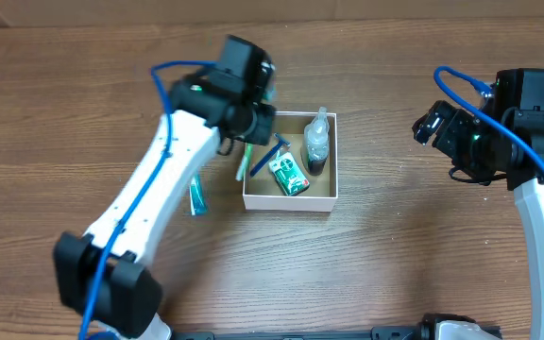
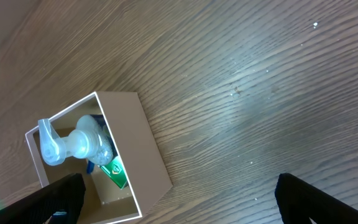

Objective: Pack container
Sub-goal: 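Carry the toothbrush into the box and release it, then grasp the Colgate toothpaste tube with the left gripper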

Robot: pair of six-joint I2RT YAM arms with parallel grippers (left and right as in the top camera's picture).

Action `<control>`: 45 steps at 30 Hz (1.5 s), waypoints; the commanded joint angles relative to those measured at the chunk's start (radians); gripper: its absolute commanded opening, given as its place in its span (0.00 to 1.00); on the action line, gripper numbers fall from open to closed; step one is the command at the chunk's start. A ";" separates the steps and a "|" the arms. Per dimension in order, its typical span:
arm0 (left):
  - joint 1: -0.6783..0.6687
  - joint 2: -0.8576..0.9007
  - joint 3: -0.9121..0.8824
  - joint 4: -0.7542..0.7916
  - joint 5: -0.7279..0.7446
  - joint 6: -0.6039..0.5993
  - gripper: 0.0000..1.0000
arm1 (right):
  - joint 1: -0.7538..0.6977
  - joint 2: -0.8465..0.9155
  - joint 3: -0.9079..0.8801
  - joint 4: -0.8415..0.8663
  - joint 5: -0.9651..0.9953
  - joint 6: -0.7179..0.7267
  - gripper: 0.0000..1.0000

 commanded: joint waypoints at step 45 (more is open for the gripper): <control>0.304 0.273 -0.240 0.031 -0.058 -0.058 0.04 | -0.002 -0.006 0.005 0.003 -0.005 0.006 1.00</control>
